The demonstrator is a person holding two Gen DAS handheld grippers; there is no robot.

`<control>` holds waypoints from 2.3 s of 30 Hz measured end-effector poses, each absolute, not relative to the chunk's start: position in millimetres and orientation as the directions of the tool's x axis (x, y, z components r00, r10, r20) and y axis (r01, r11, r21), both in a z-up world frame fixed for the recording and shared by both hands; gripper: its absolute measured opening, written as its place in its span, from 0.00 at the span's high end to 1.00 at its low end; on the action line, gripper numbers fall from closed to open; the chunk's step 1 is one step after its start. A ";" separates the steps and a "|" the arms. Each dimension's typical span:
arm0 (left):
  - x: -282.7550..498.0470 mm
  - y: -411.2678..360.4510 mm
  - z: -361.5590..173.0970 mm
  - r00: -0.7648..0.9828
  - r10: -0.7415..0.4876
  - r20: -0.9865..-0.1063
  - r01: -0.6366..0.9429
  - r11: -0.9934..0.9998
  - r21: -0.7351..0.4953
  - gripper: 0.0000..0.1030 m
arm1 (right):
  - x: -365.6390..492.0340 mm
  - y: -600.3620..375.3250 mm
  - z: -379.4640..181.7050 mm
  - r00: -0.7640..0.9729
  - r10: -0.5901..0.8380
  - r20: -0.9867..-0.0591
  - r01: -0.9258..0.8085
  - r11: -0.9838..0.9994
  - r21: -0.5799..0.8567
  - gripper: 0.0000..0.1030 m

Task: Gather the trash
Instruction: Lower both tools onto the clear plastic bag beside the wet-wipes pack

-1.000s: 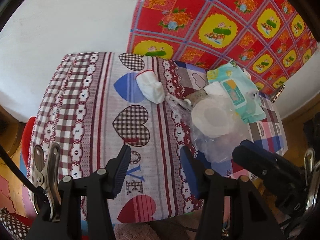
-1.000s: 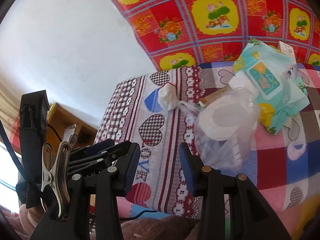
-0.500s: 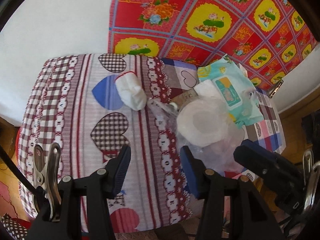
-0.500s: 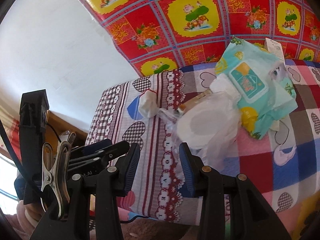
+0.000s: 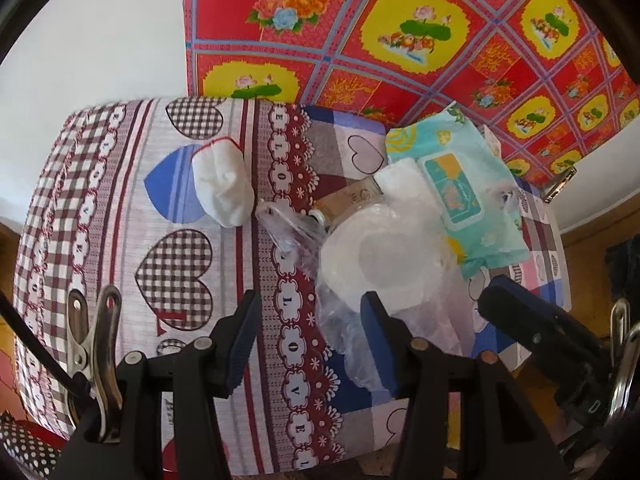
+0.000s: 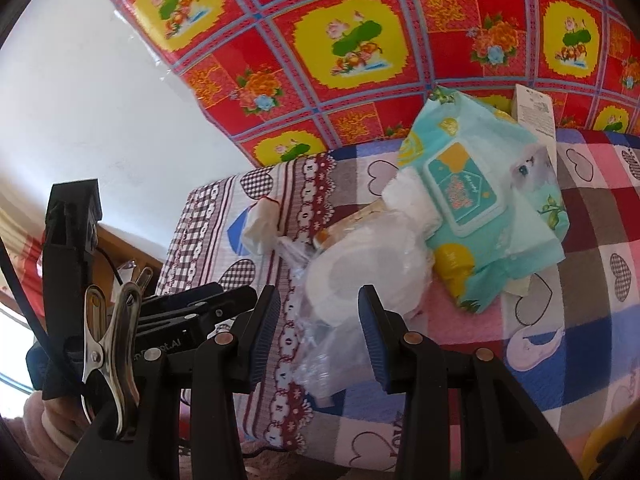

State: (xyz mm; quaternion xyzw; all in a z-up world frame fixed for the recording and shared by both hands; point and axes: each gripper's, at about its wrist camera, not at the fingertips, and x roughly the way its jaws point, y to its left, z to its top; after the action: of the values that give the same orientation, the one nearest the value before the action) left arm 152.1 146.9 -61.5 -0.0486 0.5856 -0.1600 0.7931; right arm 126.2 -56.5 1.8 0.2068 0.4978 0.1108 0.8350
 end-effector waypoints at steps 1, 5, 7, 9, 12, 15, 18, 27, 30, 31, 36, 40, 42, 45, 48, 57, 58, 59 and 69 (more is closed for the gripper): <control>152.3 145.1 -63.6 0.257 -0.309 -0.916 0.192 0.945 -0.265 0.48 | 127.1 -58.7 0.1 0.479 0.389 -0.787 0.022 0.891 0.454 0.59; 156.1 133.3 -72.3 0.252 -0.294 -0.922 0.206 0.947 -0.246 0.48 | 131.5 -68.0 -7.0 0.474 0.376 -0.796 0.023 0.898 0.439 0.59; 160.1 127.5 -77.3 0.249 -0.280 -0.927 0.211 0.950 -0.231 0.48 | 133.3 -73.5 -10.5 0.474 0.370 -0.799 0.026 0.901 0.433 0.59; 163.2 123.4 -82.4 0.242 -0.281 -0.928 0.211 0.949 -0.233 0.48 | 135.0 -79.5 -14.9 0.472 0.362 -0.803 0.037 0.903 0.429 0.59; 164.2 118.7 -88.0 0.237 -0.289 -0.928 0.211 0.947 -0.241 0.46 | 140.2 -90.3 -24.4 0.460 0.357 -0.813 0.058 0.901 0.429 0.58; 163.0 115.2 -94.1 0.236 -0.289 -0.928 0.203 0.948 -0.244 0.44 | 145.3 -98.6 -33.2 0.453 0.355 -0.818 0.070 0.900 0.430 0.57; 162.2 113.0 -101.9 0.228 -0.287 -0.930 0.179 0.952 -0.250 0.43 | 152.6 -102.3 -42.9 0.434 0.371 -0.821 0.061 0.897 0.438 0.57; 160.4 112.2 -121.6 0.205 -0.274 -0.940 0.098 0.961 -0.259 0.43 | 179.5 -95.0 -65.8 0.383 0.394 -0.835 -0.001 0.905 0.426 0.57; 162.4 111.6 -123.5 0.210 -0.280 -0.937 0.075 0.960 -0.270 0.43 | 185.3 -91.4 -74.2 0.361 0.405 -0.840 -0.017 0.904 0.428 0.57; 163.9 110.7 -124.6 0.212 -0.280 -0.936 0.071 0.960 -0.271 0.43 | 186.6 -89.9 -78.1 0.350 0.409 -0.843 -0.022 0.903 0.429 0.57; 165.9 106.0 -128.4 0.208 -0.286 -0.935 0.064 0.958 -0.279 0.42 | 186.2 -86.4 -89.9 0.317 0.420 -0.851 -0.043 0.902 0.429 0.57; 163.4 99.1 -126.1 0.232 -0.247 -0.941 0.084 0.969 -0.234 0.41 | 184.5 -82.6 -99.7 0.284 0.425 -0.859 -0.061 0.902 0.426 0.57; 160.5 94.5 -124.4 0.256 -0.205 -0.945 0.099 0.978 -0.185 0.38 | 182.5 -82.4 -103.7 0.278 0.437 -0.855 -0.068 0.897 0.437 0.57; 159.4 94.1 -125.5 0.265 -0.181 -0.947 0.086 0.983 -0.164 0.34 | 180.6 -83.1 -107.6 0.273 0.456 -0.847 -0.079 0.888 0.453 0.57; 161.4 99.5 -128.7 0.248 -0.194 -0.949 0.038 0.981 -0.190 0.32 | 179.1 -83.7 -109.0 0.272 0.471 -0.839 -0.093 0.881 0.464 0.57; 165.3 105.8 -137.1 0.214 -0.268 -0.939 -0.007 0.961 -0.276 0.31 | 172.3 -85.1 -108.2 0.279 0.493 -0.824 -0.102 0.869 0.485 0.60; 166.4 104.7 -137.5 0.216 -0.263 -0.940 -0.005 0.963 -0.271 0.31 | 170.4 -84.7 -108.5 0.272 0.501 -0.822 -0.104 0.864 0.492 0.61; 166.6 103.7 -137.5 0.217 -0.260 -0.941 -0.004 0.964 -0.267 0.31 | 169.1 -84.3 -108.5 0.268 0.503 -0.822 -0.108 0.863 0.493 0.63; 169.8 94.8 -140.4 0.241 -0.244 -0.939 0.013 0.969 -0.248 0.31 | 163.6 -83.1 -109.0 0.254 0.524 -0.813 -0.128 0.851 0.509 0.67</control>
State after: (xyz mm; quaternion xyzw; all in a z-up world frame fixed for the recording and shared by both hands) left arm 169.8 94.8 -140.4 -0.0946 0.6107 -0.0822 0.7819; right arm 163.6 -83.1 -109.0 0.1728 0.5731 0.2112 0.7727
